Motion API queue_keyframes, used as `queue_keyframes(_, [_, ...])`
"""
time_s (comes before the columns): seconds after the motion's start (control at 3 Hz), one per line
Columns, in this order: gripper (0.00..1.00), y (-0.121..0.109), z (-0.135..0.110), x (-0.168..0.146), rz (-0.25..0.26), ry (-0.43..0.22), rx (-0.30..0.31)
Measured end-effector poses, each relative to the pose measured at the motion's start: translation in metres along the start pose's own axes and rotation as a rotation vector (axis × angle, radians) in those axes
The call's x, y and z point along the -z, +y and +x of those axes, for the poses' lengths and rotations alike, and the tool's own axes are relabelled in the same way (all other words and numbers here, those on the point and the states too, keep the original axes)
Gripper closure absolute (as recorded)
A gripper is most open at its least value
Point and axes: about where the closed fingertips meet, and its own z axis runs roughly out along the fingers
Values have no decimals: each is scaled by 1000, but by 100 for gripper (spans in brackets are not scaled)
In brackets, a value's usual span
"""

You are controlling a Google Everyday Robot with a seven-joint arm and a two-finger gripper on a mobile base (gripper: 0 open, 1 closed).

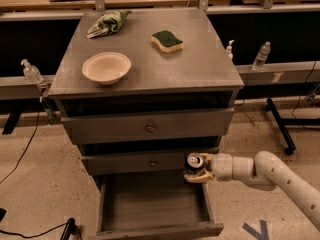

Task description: Place pepsi can into bottom drawer

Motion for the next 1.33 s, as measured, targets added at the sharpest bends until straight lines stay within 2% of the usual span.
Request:
queue_keyframes(0.33, [100, 14, 93, 20, 36, 39, -5])
queue_keyframes(0.67, [100, 31, 157, 28, 45, -19, -41])
queue_keyframes(1.0, [100, 39, 191, 13, 20, -76, -83])
queue_keyframes(1.33, [100, 50, 225, -15, -13, -55, -135])
